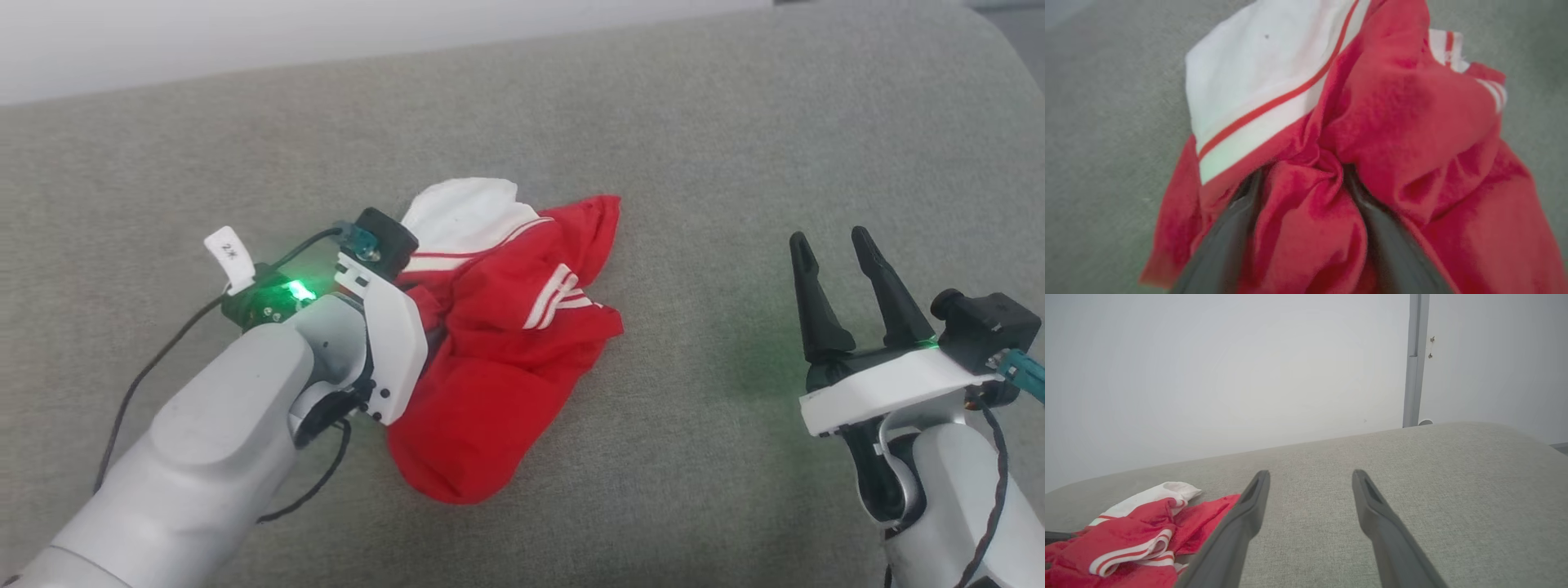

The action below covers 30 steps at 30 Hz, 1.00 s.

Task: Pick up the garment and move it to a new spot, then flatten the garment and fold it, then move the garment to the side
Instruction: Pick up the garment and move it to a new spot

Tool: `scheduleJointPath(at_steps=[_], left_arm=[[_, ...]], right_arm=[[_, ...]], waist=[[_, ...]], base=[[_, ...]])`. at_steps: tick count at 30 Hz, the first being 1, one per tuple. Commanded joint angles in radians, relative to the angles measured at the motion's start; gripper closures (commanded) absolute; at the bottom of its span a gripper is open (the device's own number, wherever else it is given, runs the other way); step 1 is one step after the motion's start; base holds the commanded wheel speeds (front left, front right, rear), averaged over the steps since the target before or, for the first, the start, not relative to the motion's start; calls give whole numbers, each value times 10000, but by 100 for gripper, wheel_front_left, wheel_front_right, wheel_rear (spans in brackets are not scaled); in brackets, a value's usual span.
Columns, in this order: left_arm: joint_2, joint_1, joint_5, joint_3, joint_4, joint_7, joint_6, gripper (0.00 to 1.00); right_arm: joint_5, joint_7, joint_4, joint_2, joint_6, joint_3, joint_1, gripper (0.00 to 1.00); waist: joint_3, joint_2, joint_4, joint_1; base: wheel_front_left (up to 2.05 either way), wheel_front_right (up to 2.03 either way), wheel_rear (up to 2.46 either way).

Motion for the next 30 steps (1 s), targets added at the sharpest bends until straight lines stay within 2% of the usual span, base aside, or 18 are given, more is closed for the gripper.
scheduleJointPath(at_steps=[1, 8, 20, 22, 27, 28, 30], left_arm=[[117, -39, 21, 22, -32, -224, -11, 0], [678, 316, 61, 517, -727, -2057, 44, 0], [2136, 2886, -72, 2102, -1930, -5586, 1598, 0], [2229, 3165, -160, 2260, -2026, -5776, 1715, 0], [2663, 4542, -421, 3018, -2801, -6250, 2375, 0], [2756, 5086, -520, 3422, -3137, -6325, 2615, 0], [2839, 5635, -527, 3805, -3478, -6365, 2815, 0]], right_arm=[[19, -54, 36, -40, -3, -6, 66, 0], [21, -55, 56, -289, -3, -260, 378, 0], [-198, -27, 273, -439, -3, -723, 1093, 0], [-212, -12, 276, -439, -3, -756, 1132, 0], [-322, 22, 242, -457, -3, -882, 1369, 0], [-350, 27, 233, -435, -3, -932, 1464, 0], [-364, 31, 227, -406, -3, -996, 1551, 0]], waist=[[-220, 0, 175, 0], [-870, 0, 760, 0], [-1924, 0, 1635, 0], [-1991, 0, 1696, 0], [-2278, 0, 1980, 0], [-2384, 0, 2071, 0], [-2493, 0, 2162, 0]], base=[[0, 0, 0], [0, 0, 0], [0, 0, 0], [0, 0, 0], [0, 0, 0], [0, 0, 0], [0, 0, 0]])
